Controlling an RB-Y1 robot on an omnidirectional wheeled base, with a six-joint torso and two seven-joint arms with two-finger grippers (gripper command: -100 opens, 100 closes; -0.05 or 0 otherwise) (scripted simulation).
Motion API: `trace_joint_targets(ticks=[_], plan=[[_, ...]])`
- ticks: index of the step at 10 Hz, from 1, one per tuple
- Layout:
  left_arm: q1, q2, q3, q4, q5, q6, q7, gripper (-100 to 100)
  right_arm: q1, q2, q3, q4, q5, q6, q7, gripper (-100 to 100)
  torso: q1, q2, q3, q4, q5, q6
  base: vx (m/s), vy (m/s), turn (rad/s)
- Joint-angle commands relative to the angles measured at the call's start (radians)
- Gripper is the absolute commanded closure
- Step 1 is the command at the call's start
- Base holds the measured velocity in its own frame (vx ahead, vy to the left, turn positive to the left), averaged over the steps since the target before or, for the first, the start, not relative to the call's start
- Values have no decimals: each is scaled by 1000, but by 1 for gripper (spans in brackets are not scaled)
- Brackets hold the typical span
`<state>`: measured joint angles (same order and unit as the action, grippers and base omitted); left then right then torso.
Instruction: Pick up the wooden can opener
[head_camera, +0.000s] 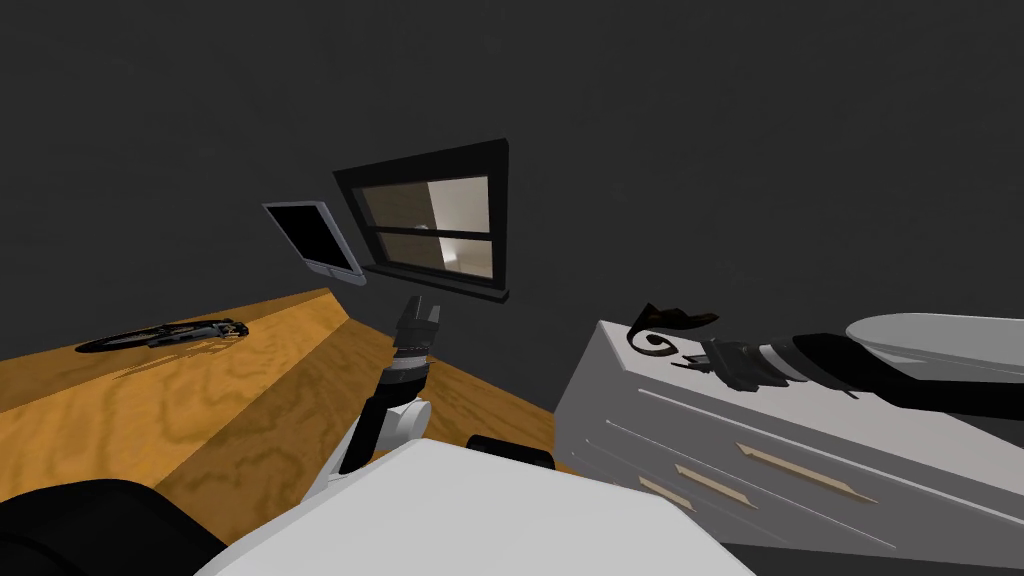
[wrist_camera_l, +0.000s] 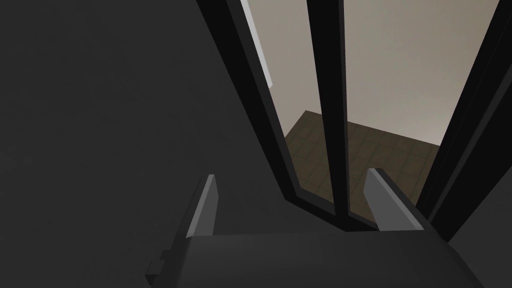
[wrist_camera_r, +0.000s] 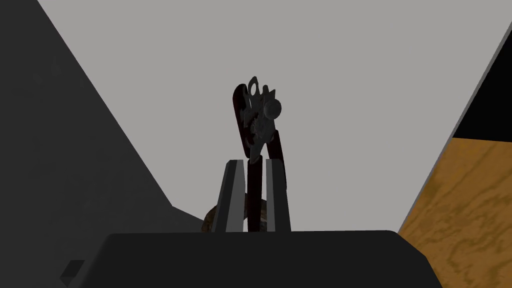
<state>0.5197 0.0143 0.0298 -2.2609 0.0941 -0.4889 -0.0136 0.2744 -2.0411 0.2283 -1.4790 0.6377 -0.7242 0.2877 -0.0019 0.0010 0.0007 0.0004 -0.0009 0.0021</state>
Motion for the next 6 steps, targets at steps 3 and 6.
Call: trace_joint_targets(ticks=[3,6], plan=[[0,0,0,0,0,0,0,0,76,-11,-112,-30,38,5,-54,100,-1,0,0,0,0,-1,1,-40,-69],[0,0,0,0,0,0,0,0,123,-20,-180,-53,63,9,-91,100,0,0,0,0,0,-2,0,-27,-49]])
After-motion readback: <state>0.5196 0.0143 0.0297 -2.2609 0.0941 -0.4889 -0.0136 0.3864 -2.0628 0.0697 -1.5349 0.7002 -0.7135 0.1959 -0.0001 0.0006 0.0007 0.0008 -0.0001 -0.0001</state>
